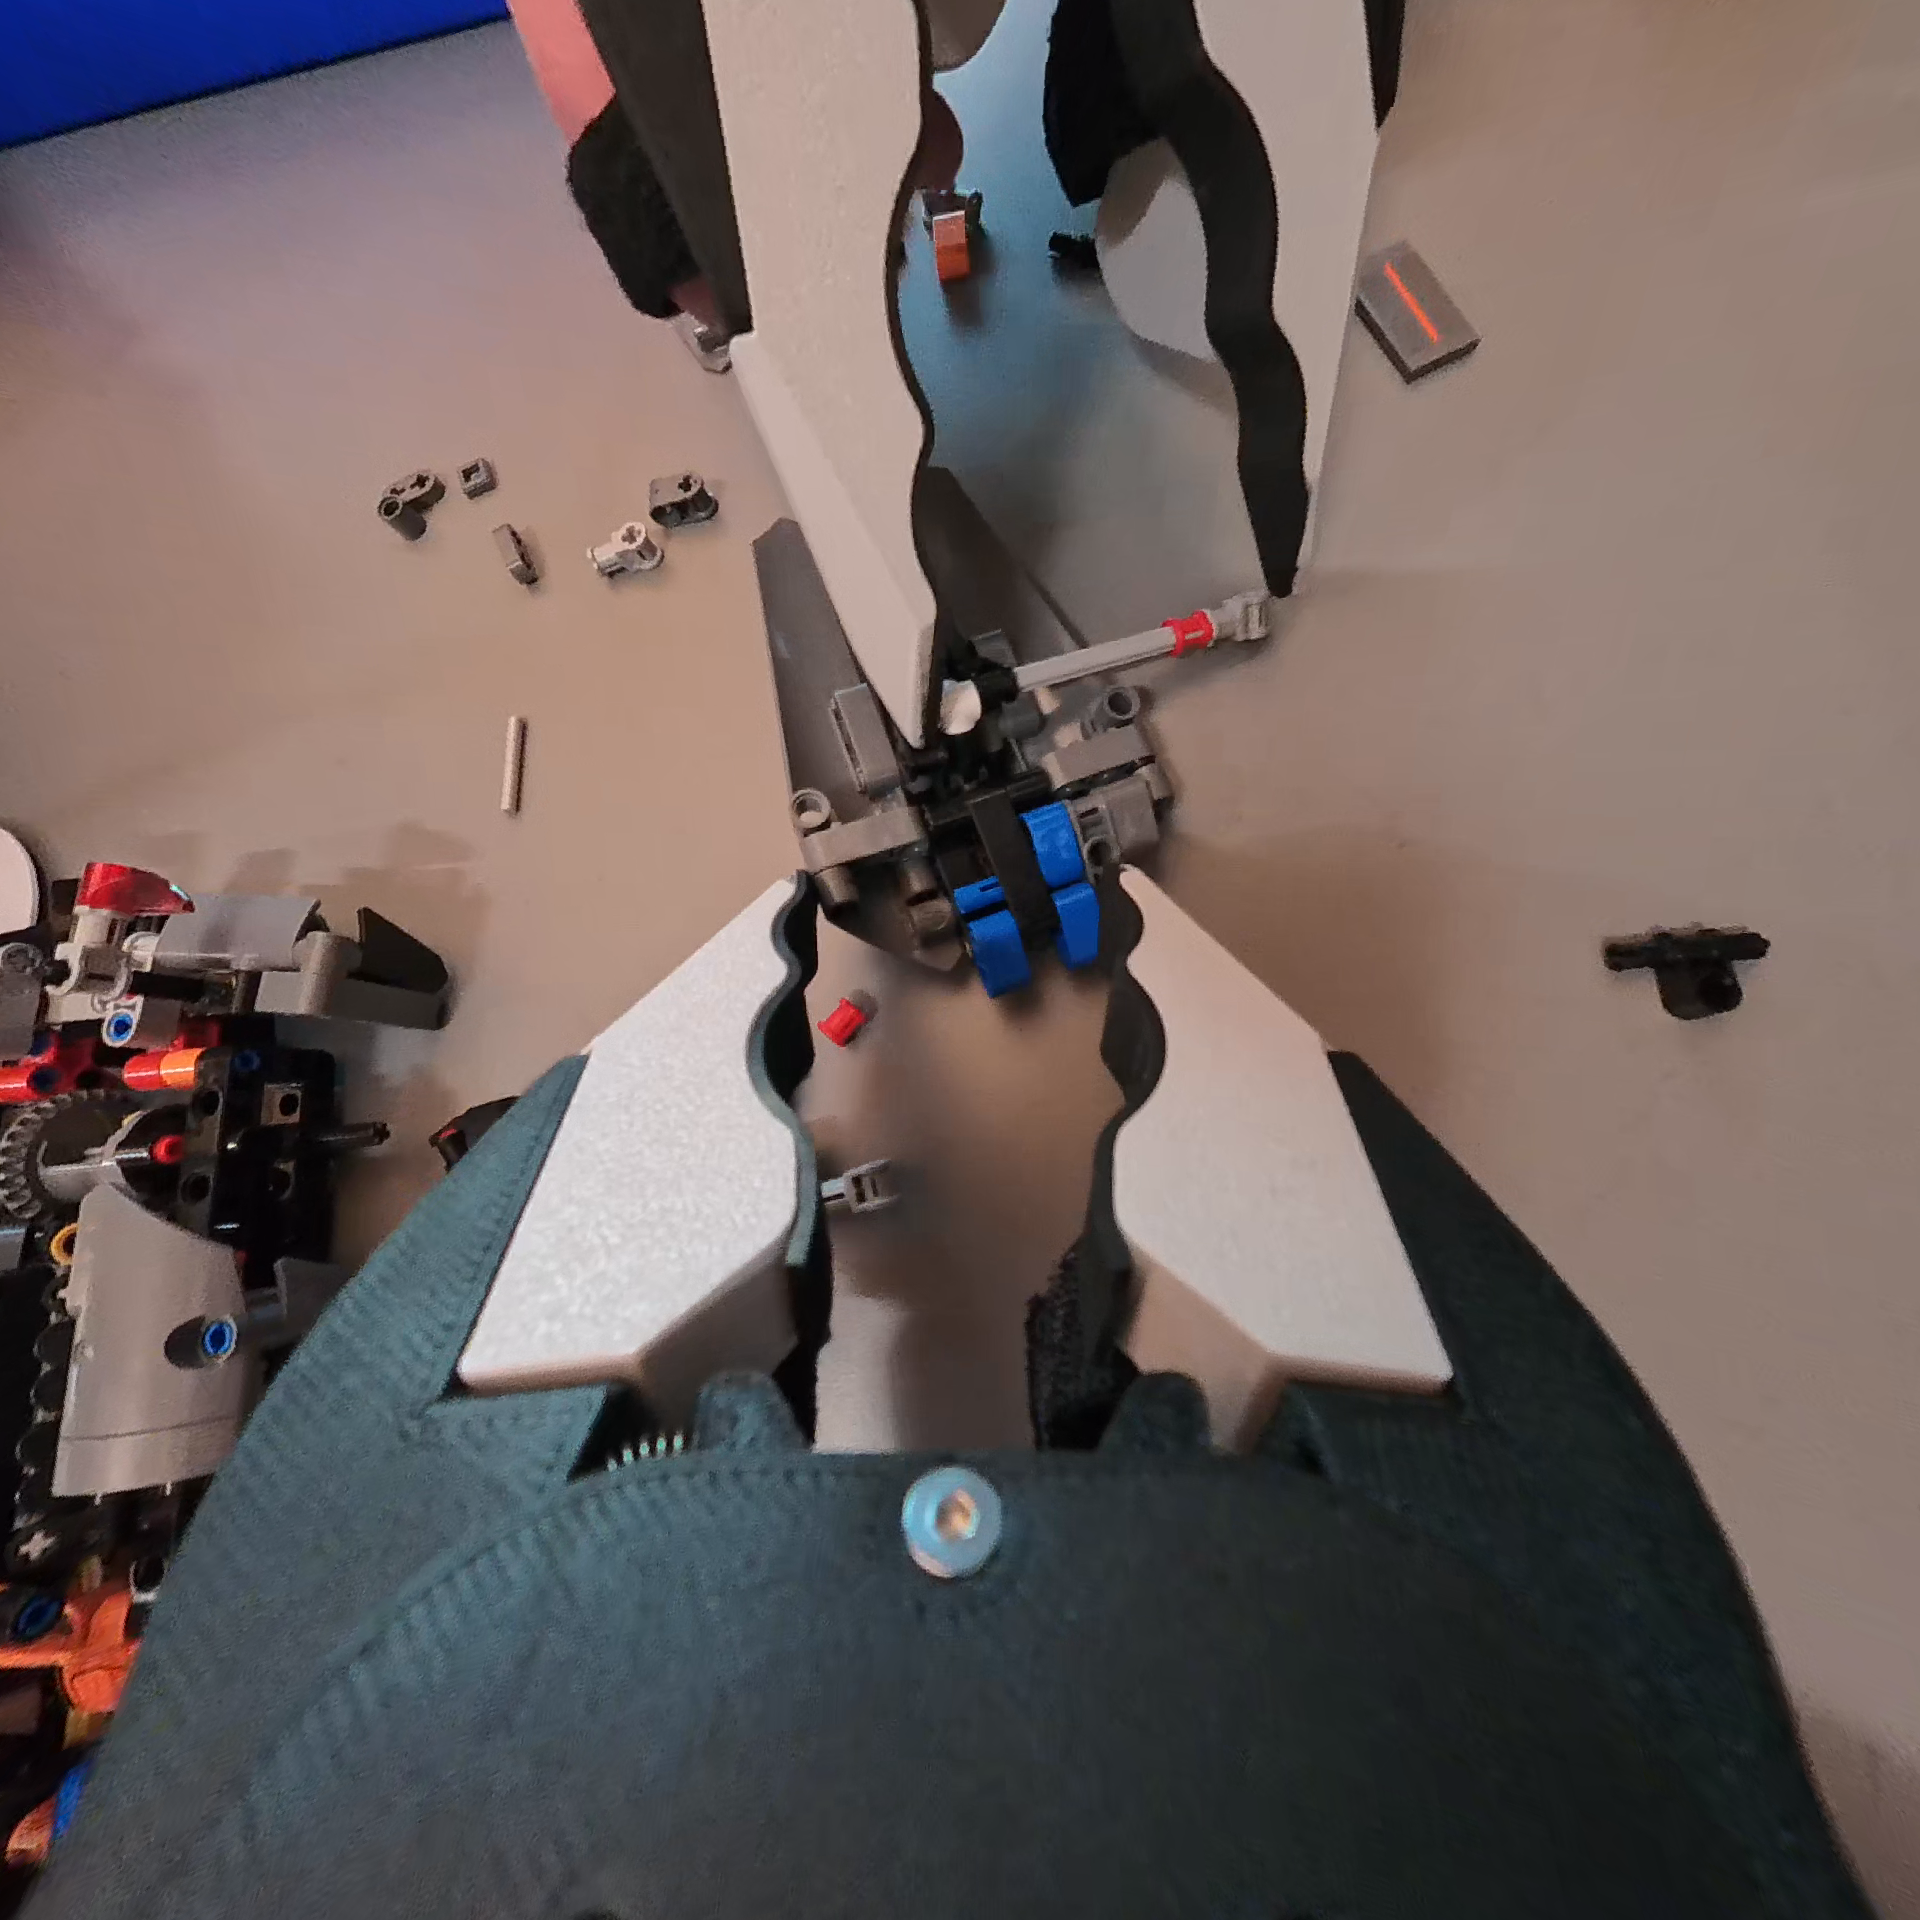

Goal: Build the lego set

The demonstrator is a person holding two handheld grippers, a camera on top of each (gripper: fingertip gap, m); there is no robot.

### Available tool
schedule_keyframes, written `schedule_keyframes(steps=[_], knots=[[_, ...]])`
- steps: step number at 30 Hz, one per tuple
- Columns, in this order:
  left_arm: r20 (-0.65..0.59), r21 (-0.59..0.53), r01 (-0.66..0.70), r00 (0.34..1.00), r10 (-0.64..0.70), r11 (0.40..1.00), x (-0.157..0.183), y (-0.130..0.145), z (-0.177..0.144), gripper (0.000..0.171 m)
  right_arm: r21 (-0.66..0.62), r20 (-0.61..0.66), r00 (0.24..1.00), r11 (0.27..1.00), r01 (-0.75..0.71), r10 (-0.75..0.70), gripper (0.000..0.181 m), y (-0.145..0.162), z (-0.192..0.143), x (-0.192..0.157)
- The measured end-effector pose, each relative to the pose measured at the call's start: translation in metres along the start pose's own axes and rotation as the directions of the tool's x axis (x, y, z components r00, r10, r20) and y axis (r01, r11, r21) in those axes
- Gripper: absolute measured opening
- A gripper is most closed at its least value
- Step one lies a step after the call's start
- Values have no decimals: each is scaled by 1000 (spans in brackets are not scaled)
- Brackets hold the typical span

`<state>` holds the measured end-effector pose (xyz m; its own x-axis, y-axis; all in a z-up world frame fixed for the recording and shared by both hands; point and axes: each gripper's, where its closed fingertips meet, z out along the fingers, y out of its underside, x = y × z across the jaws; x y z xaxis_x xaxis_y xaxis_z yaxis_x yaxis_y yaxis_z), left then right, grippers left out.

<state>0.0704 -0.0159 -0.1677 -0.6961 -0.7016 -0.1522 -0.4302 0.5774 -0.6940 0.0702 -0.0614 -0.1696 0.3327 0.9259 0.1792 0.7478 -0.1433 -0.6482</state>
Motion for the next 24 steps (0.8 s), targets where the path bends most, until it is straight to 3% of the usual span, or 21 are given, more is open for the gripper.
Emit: schedule_keyframes(steps=[15,16,17,21,24], knots=[[11,16,-1,1000,1,1000,1,0,0,53,22,4,1000,999,-27,27,72,-2,1,1],[0,23,-8,1000,8,1000,3,-1,0,51,19,-17,999,999,-33,33,52,-1,-1,5],[-1,29,-10,1000,10,1000,4,-3,2,51,18,-16,1000,1000,-13,14,51,1,-2,5],[-4,20,-7,1000,7,1000,3,-3,2,53,4,-14,1000,1000,-10,10,53,0,-2,4],[-4,23,-8,1000,8,1000,2,-3,2,51,11,65,996,998,-55,54,66,0,-10,-2]])
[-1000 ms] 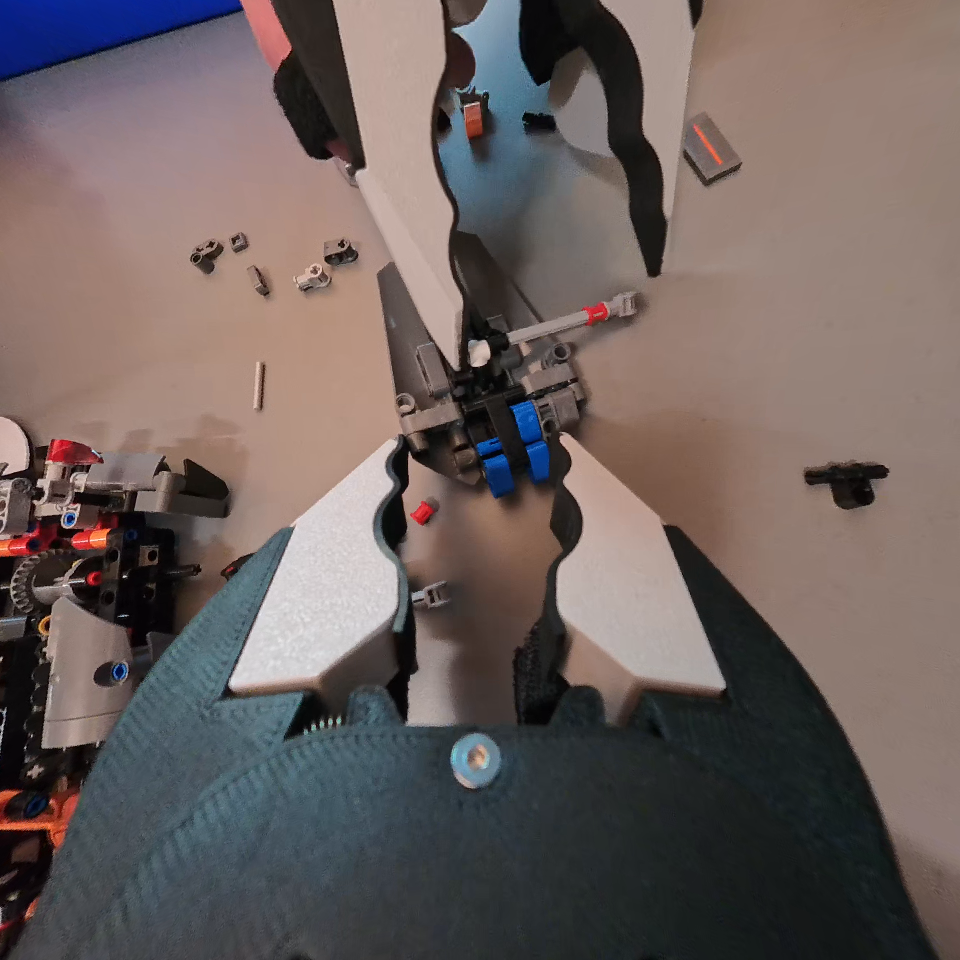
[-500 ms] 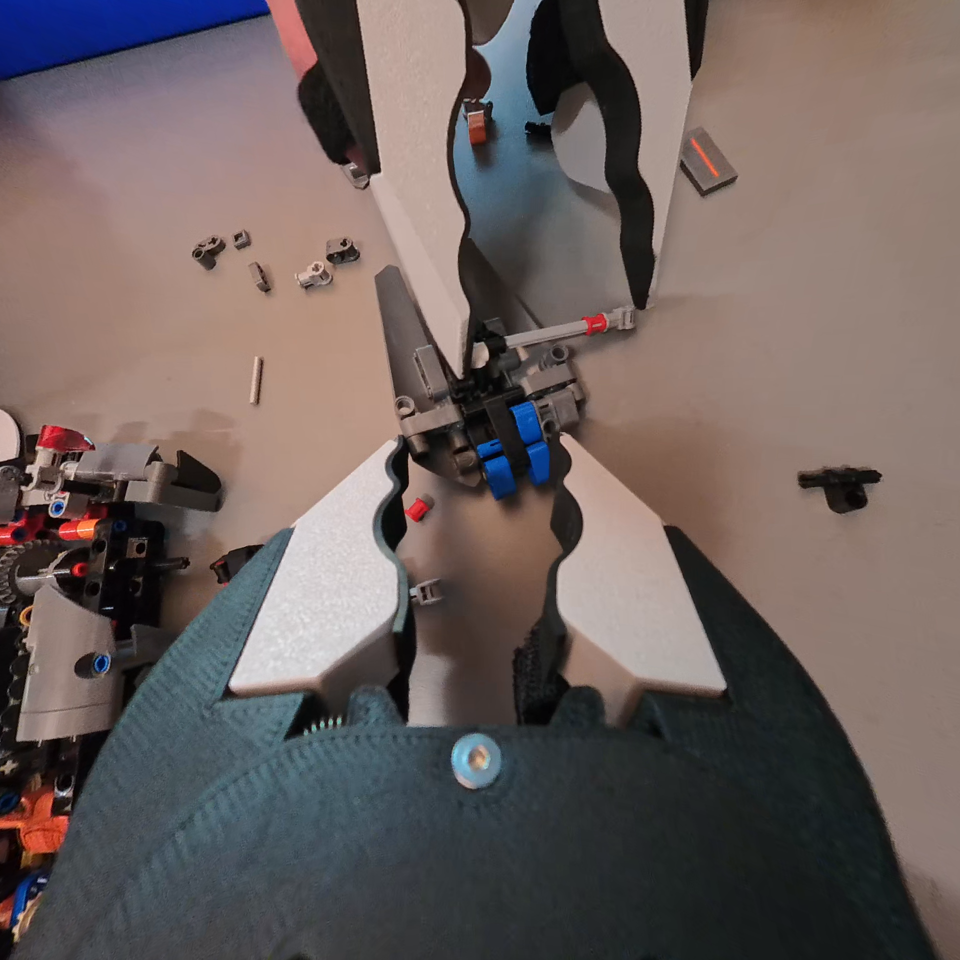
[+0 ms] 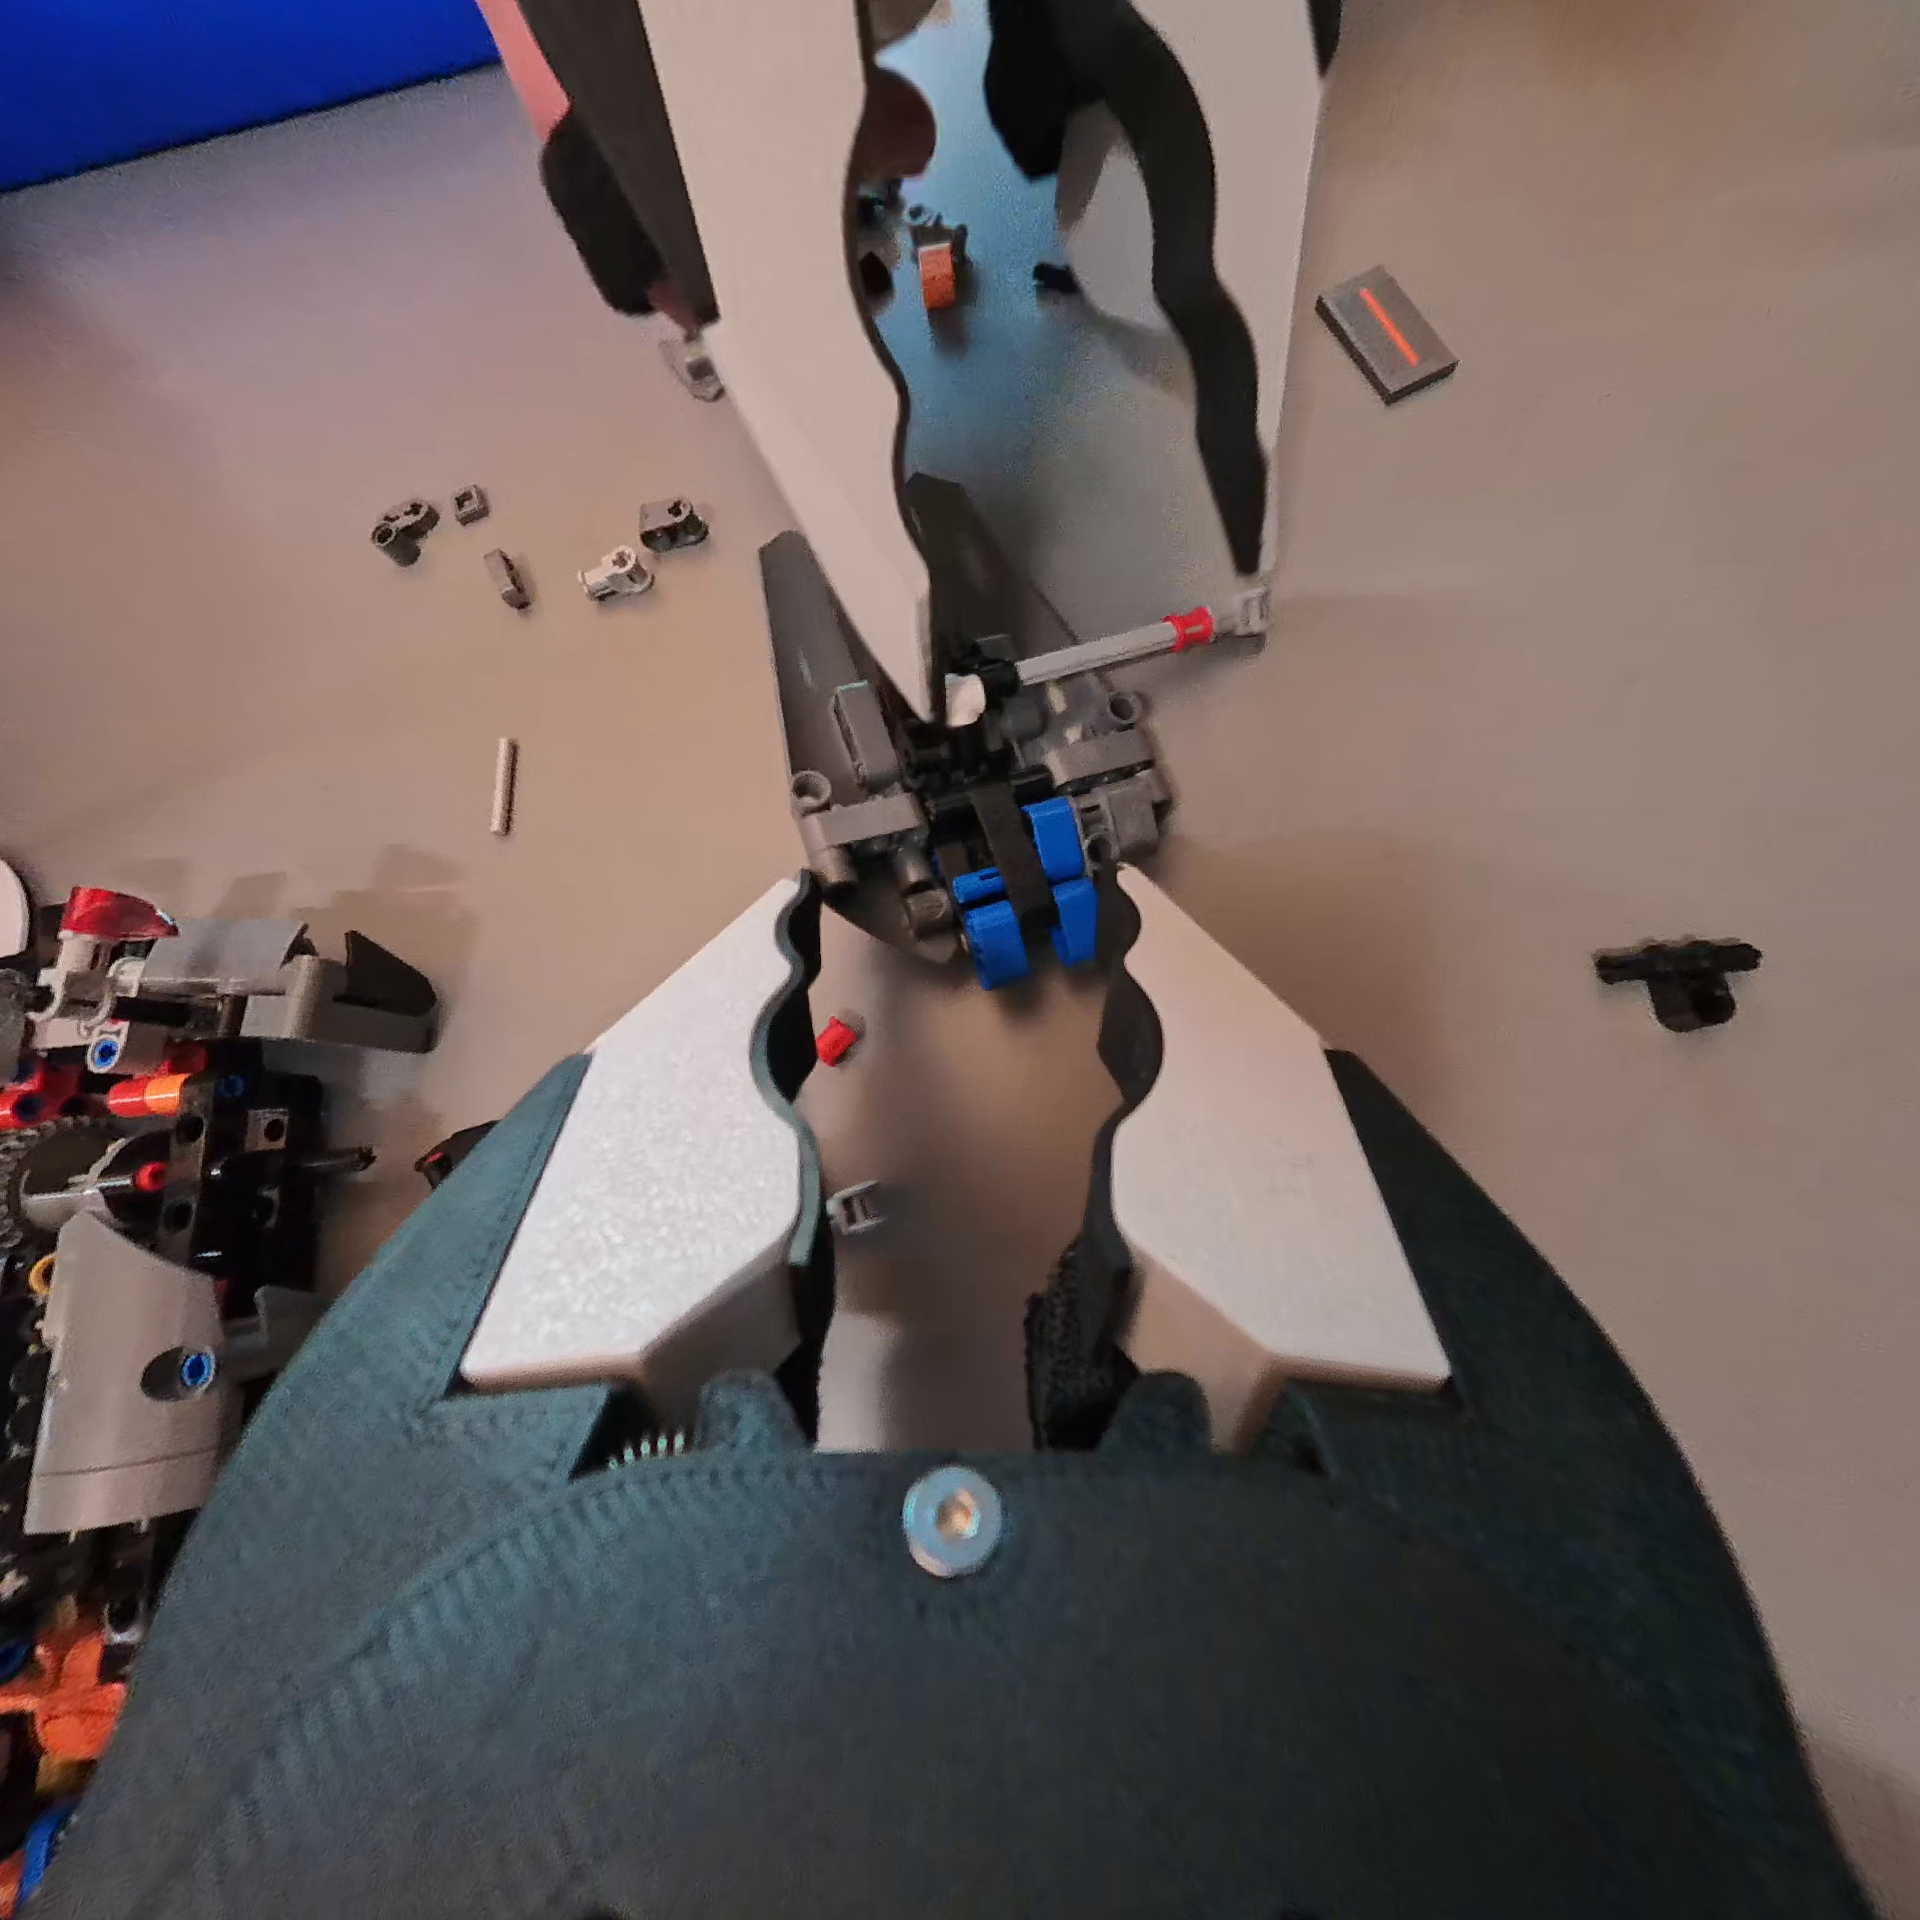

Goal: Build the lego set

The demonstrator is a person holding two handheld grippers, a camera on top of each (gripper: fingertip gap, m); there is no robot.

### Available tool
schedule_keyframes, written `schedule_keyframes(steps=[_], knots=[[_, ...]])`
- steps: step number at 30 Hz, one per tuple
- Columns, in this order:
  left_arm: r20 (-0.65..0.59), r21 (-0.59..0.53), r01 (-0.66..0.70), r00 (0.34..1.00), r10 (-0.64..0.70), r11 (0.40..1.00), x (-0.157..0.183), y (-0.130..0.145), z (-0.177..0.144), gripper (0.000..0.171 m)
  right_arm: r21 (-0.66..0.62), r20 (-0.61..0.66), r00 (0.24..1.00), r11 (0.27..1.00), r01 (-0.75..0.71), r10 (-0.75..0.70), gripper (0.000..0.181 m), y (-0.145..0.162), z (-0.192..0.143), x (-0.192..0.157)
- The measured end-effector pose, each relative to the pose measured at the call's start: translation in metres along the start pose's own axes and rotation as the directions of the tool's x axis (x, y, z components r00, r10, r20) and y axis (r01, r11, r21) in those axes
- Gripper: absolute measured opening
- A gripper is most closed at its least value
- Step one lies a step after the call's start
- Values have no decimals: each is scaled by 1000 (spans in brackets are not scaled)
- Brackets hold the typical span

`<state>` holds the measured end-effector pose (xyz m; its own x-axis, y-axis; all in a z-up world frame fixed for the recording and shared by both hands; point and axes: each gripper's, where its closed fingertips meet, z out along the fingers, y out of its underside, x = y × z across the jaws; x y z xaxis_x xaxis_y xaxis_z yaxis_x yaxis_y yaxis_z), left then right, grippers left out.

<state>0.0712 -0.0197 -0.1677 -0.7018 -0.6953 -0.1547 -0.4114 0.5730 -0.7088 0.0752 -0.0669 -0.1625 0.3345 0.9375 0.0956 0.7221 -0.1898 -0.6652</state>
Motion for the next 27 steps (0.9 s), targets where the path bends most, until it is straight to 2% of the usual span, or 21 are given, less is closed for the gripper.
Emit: schedule_keyframes(steps=[2,4,10,20,26,27], knots=[[2,-1,-5,1000,5,1000,0,0,0,51,-25,23,1000,1000,-12,13,79,4,0,-4],[3,-4,-1,1000,1,1000,0,0,0,51,-17,17,1000,1000,-12,13,80,0,3,-5],[3,3,2,1000,-2,1000,0,0,0,51,-65,-69,995,996,61,-66,72,4,6,0],[5,5,17,1000,-17,1000,1,2,-1,52,-85,-91,994,995,55,-63,78,-1,13,-1],[5,4,23,1000,-23,1000,1,3,-2,53,-60,-59,998,998,-6,2,84,-5,13,-3],[4,6,24,1000,-24,1000,1,3,-2,53,-77,-83,996,997,20,-26,80,-3,13,-1]])
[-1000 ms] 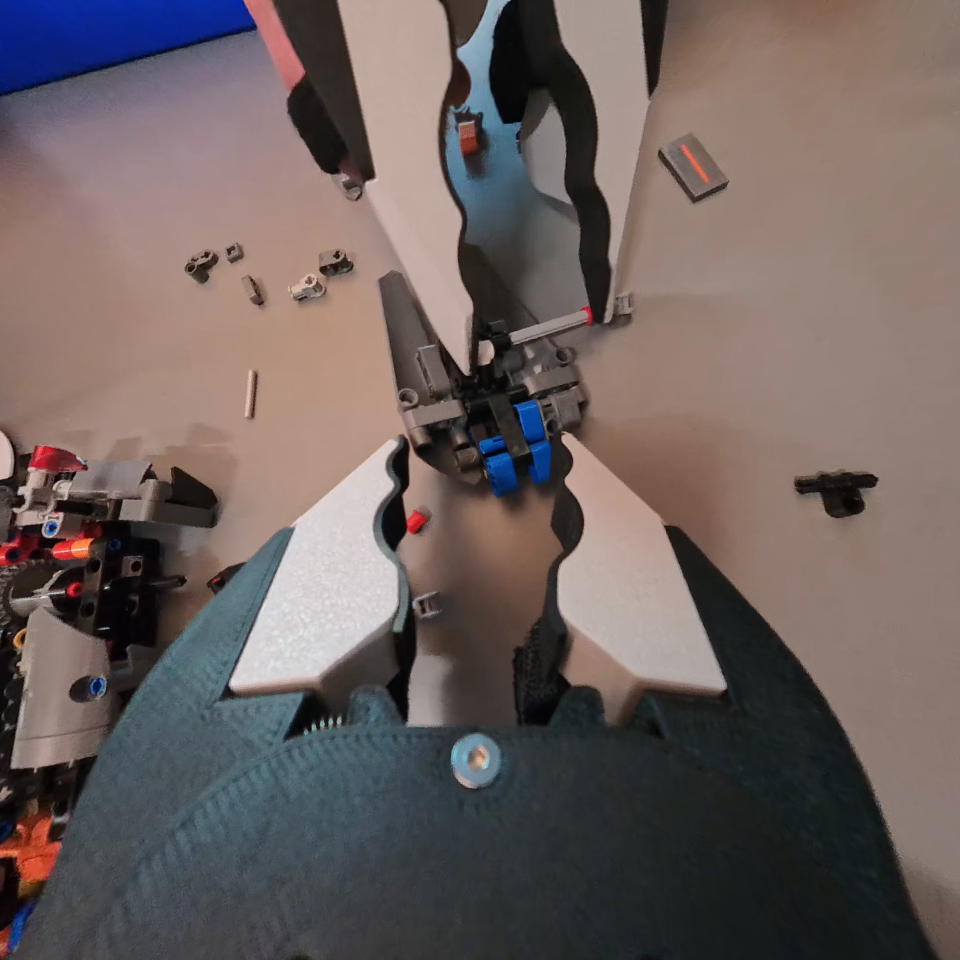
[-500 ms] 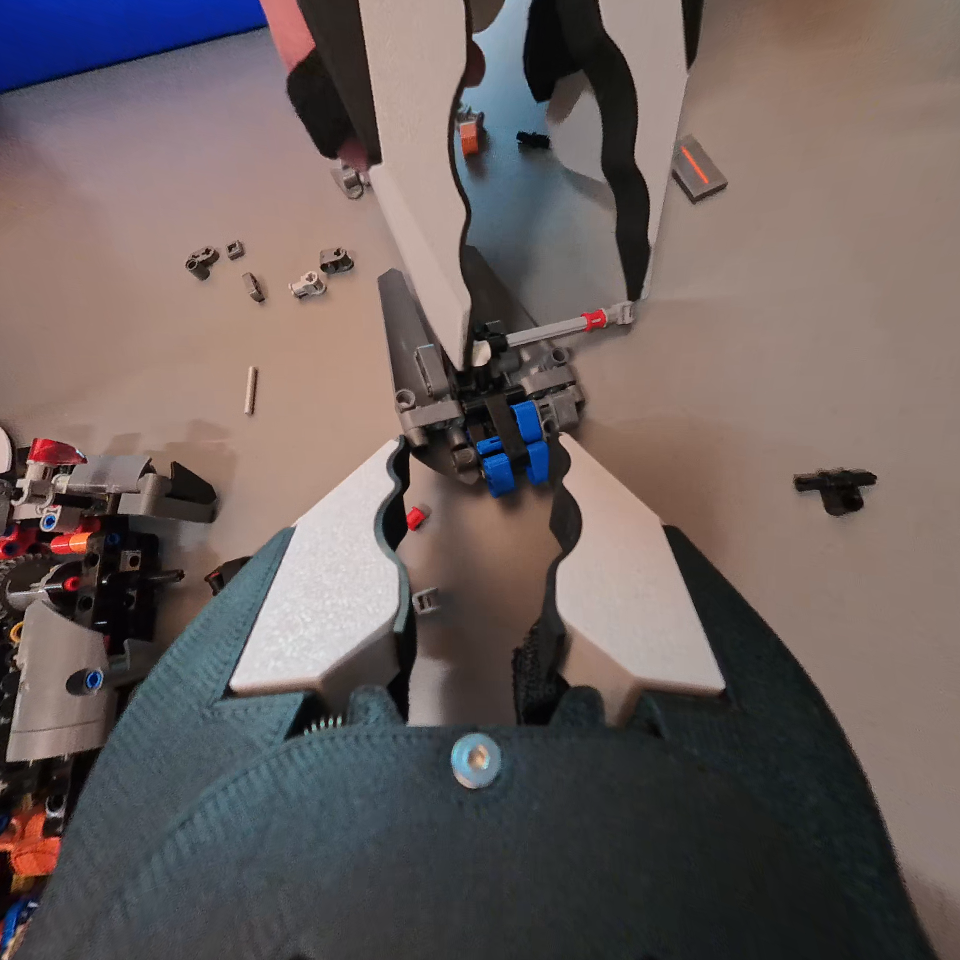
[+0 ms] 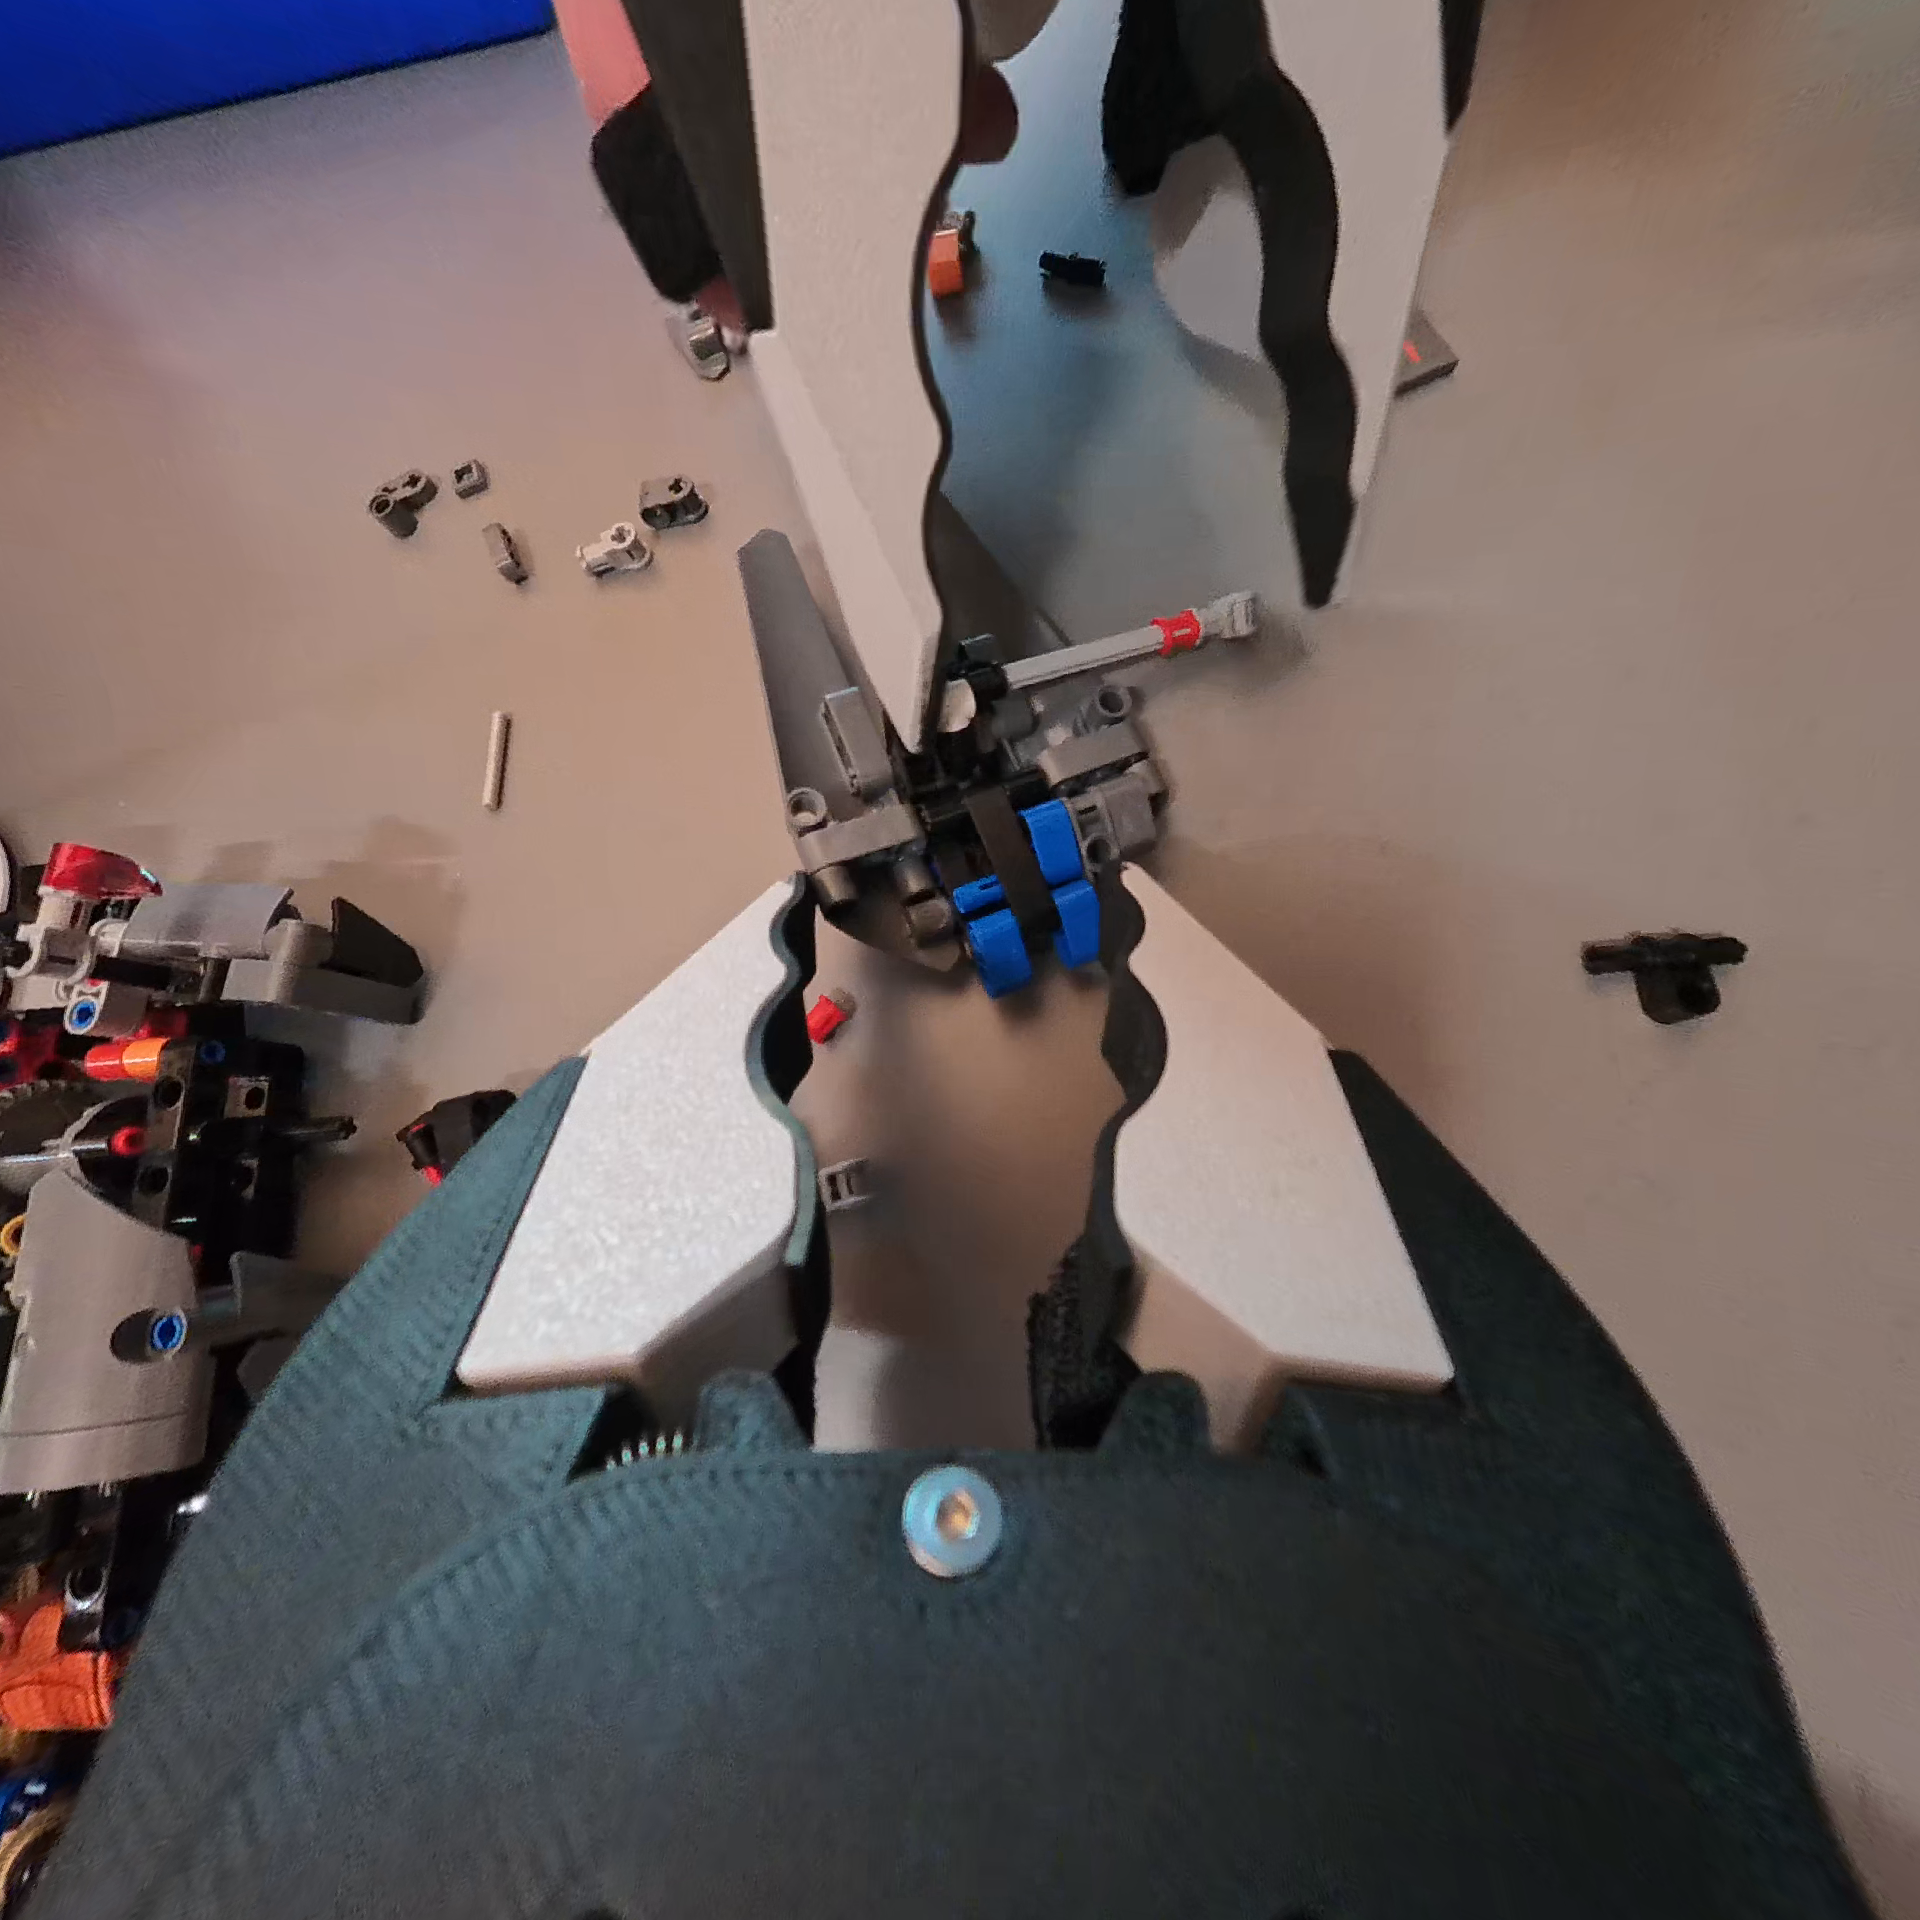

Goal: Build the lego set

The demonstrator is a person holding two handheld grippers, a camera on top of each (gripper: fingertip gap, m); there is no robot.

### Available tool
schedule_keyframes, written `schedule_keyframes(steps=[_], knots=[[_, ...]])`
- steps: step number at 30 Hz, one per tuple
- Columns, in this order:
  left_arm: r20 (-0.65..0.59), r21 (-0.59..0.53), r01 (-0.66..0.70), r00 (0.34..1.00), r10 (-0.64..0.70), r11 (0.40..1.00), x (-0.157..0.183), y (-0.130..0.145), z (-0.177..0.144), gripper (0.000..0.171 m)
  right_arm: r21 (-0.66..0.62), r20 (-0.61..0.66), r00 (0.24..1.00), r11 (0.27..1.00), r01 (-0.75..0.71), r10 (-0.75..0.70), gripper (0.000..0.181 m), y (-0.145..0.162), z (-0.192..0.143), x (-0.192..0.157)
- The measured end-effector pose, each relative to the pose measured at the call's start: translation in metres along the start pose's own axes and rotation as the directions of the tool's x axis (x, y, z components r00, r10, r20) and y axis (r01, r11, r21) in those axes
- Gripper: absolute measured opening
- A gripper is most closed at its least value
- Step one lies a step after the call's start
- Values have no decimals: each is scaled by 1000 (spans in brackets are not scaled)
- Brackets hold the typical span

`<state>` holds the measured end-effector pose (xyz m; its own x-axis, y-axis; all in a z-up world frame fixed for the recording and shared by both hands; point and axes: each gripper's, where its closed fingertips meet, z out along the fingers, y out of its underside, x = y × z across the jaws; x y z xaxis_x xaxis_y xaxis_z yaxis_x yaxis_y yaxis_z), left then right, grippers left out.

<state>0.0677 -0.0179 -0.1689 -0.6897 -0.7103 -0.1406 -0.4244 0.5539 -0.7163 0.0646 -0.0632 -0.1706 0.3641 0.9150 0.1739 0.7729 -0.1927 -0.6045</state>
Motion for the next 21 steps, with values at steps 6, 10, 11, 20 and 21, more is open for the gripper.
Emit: schedule_keyframes(steps=[6,10,11,20,21], knots=[[1,5,-1,1000,1,1000,0,0,0,53,30,-19,999,999,42,-41,77,2,0,2],[1,9,-4,1000,4,1000,0,-1,0,53,42,8,998,997,67,-67,83,4,-1,-2],[1,8,-5,1000,5,1000,0,0,0,53,36,2,998,997,65,-65,81,4,0,-1],[0,19,-2,1000,2,1000,0,-1,0,53,35,-27,995,995,96,-95,77,5,0,1],[1,18,-1,1000,1,1000,0,-1,0,53,39,-26,995,995,96,-95,77,5,0,1]])
